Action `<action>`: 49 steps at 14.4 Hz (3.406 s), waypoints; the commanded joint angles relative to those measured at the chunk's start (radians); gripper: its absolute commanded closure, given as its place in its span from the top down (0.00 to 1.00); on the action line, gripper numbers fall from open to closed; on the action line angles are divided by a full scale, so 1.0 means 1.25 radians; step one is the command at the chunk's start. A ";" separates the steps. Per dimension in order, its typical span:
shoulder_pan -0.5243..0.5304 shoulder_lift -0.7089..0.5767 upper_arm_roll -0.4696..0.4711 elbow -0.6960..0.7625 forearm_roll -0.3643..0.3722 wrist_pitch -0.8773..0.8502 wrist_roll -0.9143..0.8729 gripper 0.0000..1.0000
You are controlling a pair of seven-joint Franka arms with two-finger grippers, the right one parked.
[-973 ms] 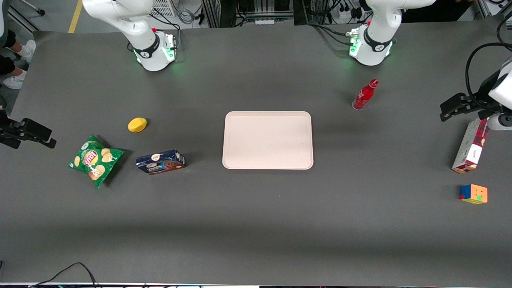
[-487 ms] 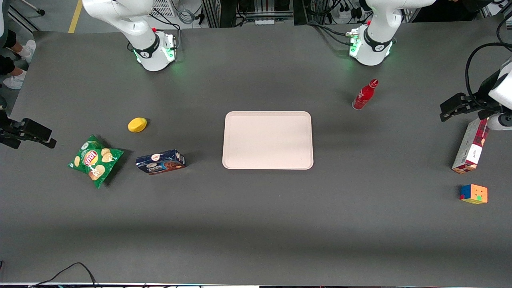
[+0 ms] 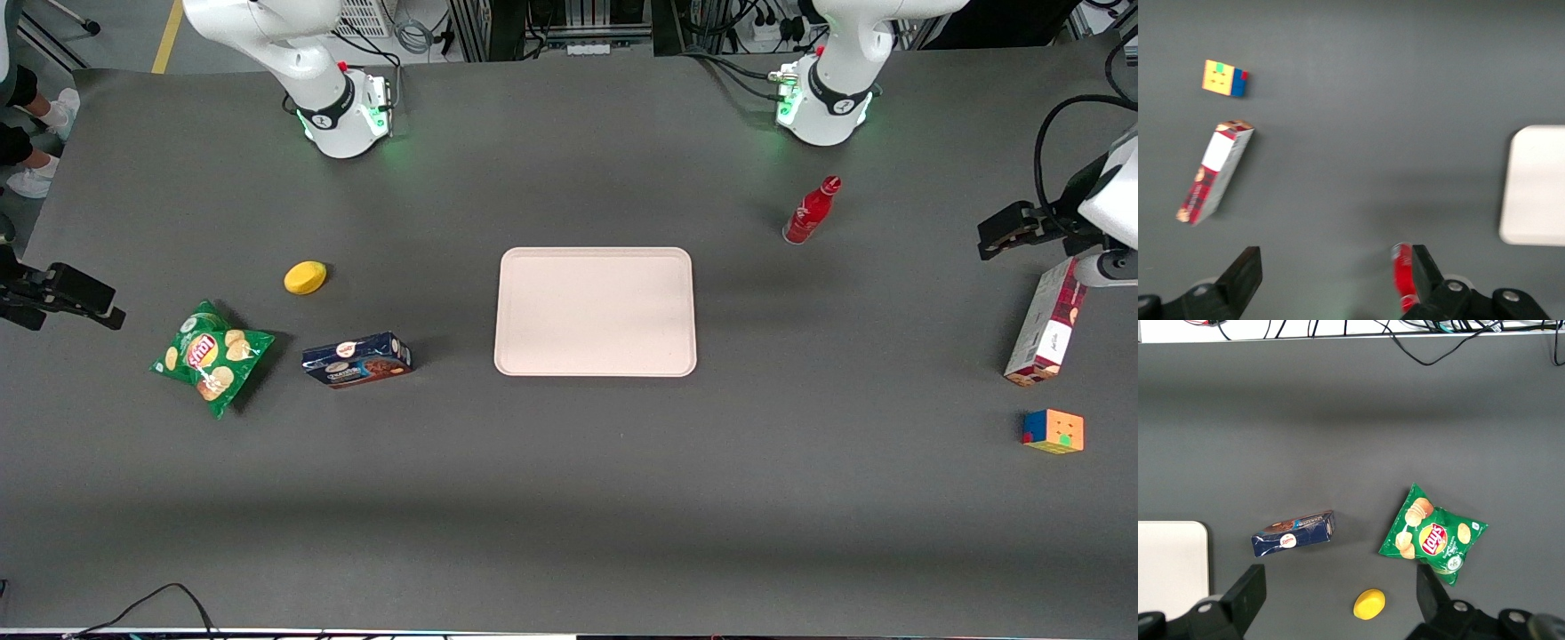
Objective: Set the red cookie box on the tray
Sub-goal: 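Lower the open left gripper toward the upright red tartan cookie box, then close the left gripper around the cookie box's base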
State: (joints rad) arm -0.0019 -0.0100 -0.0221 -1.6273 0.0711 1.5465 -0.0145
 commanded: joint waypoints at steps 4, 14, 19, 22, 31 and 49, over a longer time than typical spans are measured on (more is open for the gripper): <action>0.000 0.029 0.125 -0.016 0.052 -0.003 0.400 1.00; 0.006 0.022 0.317 -0.256 0.044 0.247 0.842 1.00; 0.038 0.031 0.354 -0.388 0.044 0.457 0.867 1.00; 0.068 0.078 0.354 -0.425 0.044 0.587 0.875 1.00; 0.094 0.248 0.353 -0.406 -0.154 0.752 1.048 1.00; 0.122 0.380 0.353 -0.392 -0.335 0.848 1.195 1.00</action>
State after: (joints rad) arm 0.1450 0.4335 0.4209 -2.1341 -0.2963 2.5880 1.4457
